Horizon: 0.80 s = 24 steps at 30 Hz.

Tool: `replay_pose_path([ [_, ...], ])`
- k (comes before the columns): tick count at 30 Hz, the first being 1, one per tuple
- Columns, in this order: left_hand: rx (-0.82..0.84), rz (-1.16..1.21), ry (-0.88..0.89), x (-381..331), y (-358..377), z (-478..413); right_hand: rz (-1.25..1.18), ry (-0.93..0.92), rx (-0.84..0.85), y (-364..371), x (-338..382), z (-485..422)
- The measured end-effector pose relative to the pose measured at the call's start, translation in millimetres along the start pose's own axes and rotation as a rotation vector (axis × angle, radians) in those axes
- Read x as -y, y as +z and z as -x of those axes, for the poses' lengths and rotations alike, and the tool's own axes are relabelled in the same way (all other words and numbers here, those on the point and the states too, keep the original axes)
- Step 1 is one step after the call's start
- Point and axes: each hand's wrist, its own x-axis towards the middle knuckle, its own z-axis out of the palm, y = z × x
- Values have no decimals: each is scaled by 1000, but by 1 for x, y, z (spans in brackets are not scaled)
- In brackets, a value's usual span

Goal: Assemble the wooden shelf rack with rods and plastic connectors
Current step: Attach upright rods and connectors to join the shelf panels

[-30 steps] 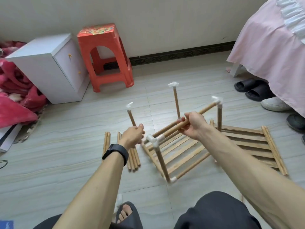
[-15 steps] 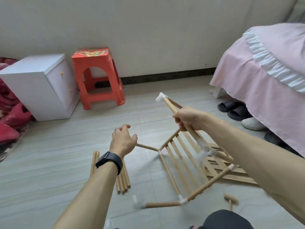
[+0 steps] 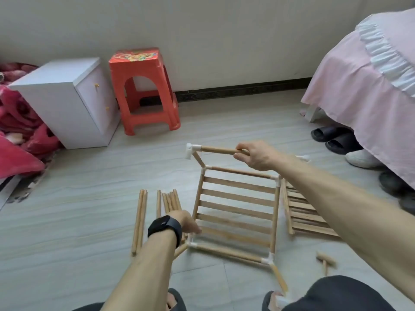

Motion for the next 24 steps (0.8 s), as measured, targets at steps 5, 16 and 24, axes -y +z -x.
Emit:
replay_pose_path([
  [5, 41, -118, -100, 13, 26, -18, 41, 26, -106, 28, -21, -33],
  [16, -52, 84, -124, 16, 12, -43, 72, 241, -42, 92, -27, -83],
  [24, -197, 246, -119, 8, 5, -40, -196, 194, -51, 78, -38, -3],
])
